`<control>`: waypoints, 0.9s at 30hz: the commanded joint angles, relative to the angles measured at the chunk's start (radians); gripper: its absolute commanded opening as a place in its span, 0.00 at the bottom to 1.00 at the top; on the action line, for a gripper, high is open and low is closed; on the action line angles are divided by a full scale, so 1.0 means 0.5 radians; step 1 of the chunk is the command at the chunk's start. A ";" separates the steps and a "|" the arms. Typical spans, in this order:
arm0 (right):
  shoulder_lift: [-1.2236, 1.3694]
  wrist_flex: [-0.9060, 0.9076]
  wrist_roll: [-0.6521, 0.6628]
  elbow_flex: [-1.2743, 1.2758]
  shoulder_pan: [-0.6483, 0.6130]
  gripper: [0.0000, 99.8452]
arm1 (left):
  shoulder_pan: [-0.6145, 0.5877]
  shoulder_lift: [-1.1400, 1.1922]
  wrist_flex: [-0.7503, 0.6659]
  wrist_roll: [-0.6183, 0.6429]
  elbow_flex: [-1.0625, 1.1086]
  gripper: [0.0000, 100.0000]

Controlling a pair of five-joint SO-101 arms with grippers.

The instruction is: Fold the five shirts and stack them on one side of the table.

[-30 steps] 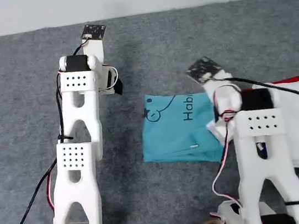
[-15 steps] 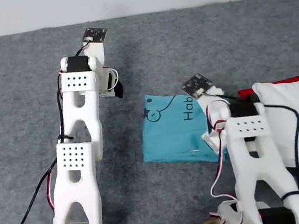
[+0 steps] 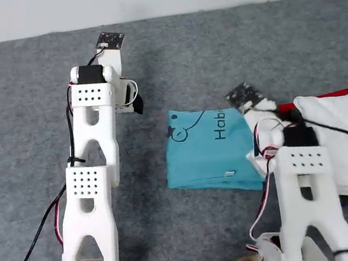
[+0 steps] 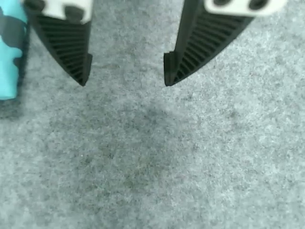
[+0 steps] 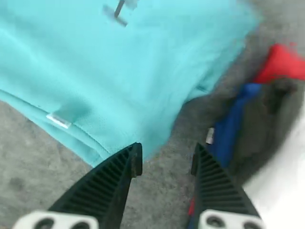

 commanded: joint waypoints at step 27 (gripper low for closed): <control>1.128 -1.002 -0.491 -0.114 -0.115 0.36 | -0.012 -0.037 0.043 0.003 -0.002 0.25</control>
